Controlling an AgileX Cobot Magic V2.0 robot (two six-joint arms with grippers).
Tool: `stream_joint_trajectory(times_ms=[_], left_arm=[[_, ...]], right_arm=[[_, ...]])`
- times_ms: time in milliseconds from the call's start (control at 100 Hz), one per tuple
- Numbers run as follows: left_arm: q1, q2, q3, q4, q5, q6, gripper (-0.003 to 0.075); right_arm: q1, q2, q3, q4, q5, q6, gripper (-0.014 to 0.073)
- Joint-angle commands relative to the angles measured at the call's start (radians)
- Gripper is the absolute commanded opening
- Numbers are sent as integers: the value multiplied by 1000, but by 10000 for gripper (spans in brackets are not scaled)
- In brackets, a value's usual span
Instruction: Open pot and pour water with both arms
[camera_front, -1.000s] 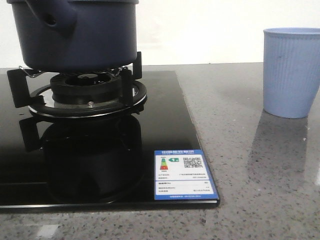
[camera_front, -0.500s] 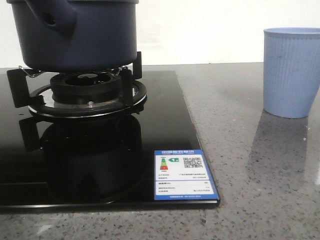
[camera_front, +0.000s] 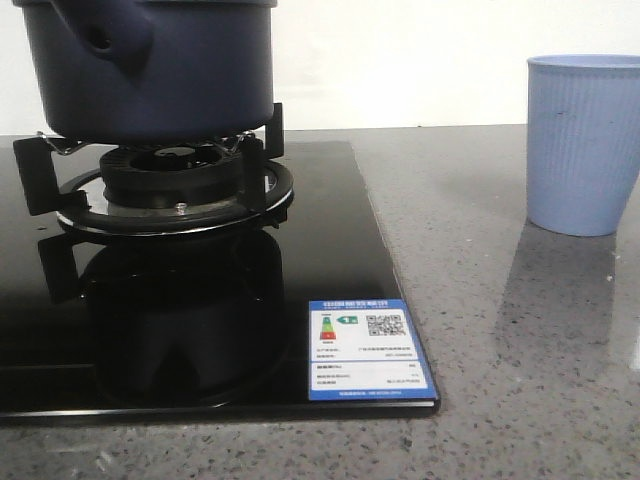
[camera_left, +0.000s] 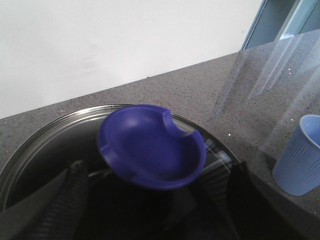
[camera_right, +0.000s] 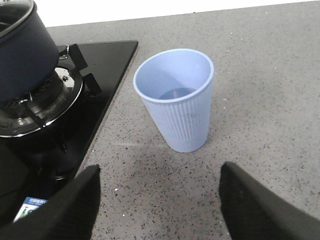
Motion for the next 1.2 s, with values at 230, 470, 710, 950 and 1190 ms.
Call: stream_joint_trajectory(times_ms=[230, 470, 710, 950, 1190], left_arm=[[-19, 34, -59, -65, -3, 92, 531], [-54, 50, -59, -105, -45, 196, 503], [-54, 50, -59, -107, -61, 202, 426], [-54, 50, -59, -112, -62, 202, 411], [-54, 50, -59, -126, -75, 202, 411]], right_arm=[[-4, 14, -38, 15, -72, -11, 433], [-4, 14, -38, 15, -72, -11, 433], [-4, 14, -38, 15, -72, -11, 433], [-4, 14, -38, 13, -72, -11, 433], [-4, 42, -38, -7, -76, -11, 433]])
